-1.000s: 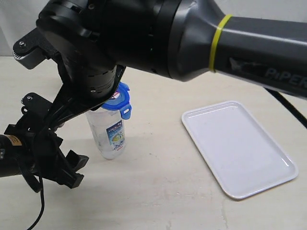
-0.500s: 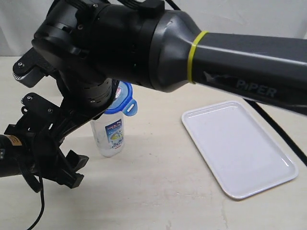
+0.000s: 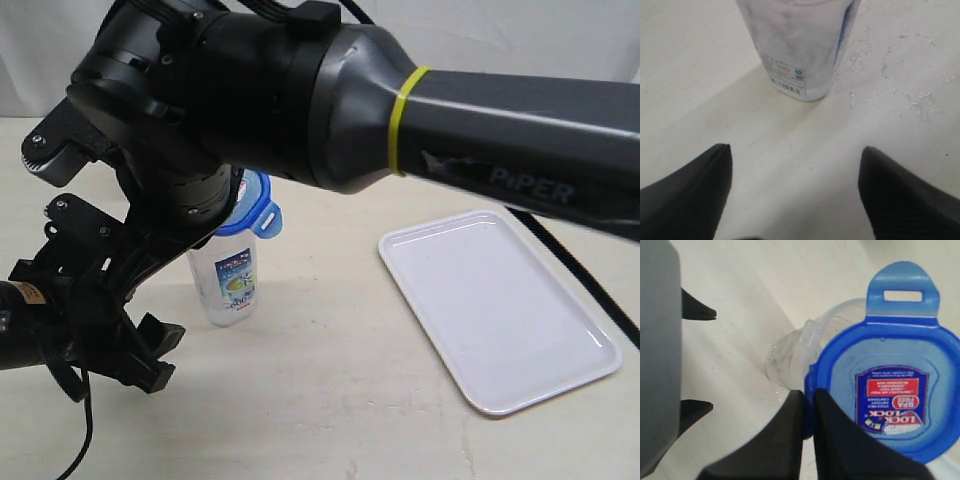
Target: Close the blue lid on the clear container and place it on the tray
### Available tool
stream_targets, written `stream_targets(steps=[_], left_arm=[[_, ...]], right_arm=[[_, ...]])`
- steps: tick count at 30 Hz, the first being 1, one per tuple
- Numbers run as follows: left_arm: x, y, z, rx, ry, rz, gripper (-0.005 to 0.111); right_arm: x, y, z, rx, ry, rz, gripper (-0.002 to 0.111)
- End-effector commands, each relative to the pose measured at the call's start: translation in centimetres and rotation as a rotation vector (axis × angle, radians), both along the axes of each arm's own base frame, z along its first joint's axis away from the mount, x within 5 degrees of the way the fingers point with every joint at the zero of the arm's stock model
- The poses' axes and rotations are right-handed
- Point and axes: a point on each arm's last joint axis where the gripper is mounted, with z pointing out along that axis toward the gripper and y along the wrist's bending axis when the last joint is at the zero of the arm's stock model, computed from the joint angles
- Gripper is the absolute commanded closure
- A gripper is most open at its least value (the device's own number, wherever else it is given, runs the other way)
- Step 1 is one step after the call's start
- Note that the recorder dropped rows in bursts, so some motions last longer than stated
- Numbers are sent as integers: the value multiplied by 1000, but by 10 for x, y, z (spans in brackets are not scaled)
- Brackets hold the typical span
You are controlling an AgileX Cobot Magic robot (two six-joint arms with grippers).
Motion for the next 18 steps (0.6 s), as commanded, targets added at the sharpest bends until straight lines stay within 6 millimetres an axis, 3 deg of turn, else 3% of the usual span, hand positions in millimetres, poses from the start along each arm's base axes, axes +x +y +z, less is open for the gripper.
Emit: stream_targets(steps=[1, 18], left_arm=[[0, 1, 1, -8, -10, 15, 40], [-5, 3, 21, -47, -77, 13, 40]], right_arm=[[-2, -3, 12, 27, -17, 10, 104], [-3, -4, 15, 41, -19, -1, 104]])
